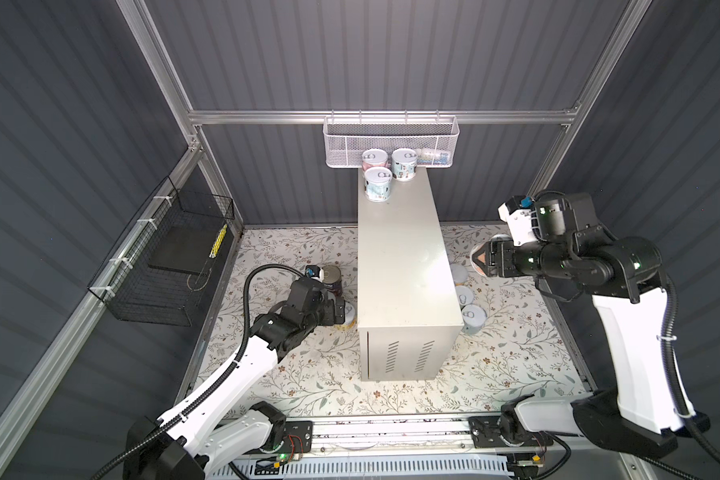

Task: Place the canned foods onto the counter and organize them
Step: 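Lift the orange-labelled can with the right gripper up over the cabinet top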

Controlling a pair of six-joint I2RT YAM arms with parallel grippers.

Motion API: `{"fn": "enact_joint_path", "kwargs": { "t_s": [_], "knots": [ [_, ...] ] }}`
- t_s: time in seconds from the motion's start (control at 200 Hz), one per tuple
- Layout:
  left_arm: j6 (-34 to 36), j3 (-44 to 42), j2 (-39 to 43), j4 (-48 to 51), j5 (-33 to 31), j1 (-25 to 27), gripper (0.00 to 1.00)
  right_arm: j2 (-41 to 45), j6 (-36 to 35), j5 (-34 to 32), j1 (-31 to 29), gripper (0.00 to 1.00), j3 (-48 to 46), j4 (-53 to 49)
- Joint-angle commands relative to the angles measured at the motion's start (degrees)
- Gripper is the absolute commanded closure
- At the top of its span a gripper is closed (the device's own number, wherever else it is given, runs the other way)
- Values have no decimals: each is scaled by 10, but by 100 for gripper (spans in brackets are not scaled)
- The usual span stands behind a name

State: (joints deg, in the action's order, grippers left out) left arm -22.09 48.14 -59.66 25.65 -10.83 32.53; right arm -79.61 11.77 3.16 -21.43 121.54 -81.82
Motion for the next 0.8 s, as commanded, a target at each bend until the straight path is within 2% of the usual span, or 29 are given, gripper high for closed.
{"fn": "enact_joint_path", "kwargs": {
  "t_s": [0.0, 0.245, 0.415, 0.61, 0.725, 0.795],
  "knots": [
    [11, -3, 10, -2, 7, -3, 1, -45, -25, 11, -35, 100, 76, -24],
    [10, -1, 1, -2, 12, -3, 1, -197, -35, -17, -111, 100, 307, -98],
    [10, -7, 1, -5, 3, -3, 1, -213, -25, -32, -138, 100, 265, -53],
    [11, -11, 2, -3, -2, -3, 1, -235, -25, -42, -148, 100, 273, -54],
    [11, -14, -2, -4, -4, -3, 0, -249, -24, -42, -153, 87, 272, -57],
    [9, -18, -2, -7, -4, -3, 1, -257, -24, -44, -155, 74, 271, -59]
  ]
}}
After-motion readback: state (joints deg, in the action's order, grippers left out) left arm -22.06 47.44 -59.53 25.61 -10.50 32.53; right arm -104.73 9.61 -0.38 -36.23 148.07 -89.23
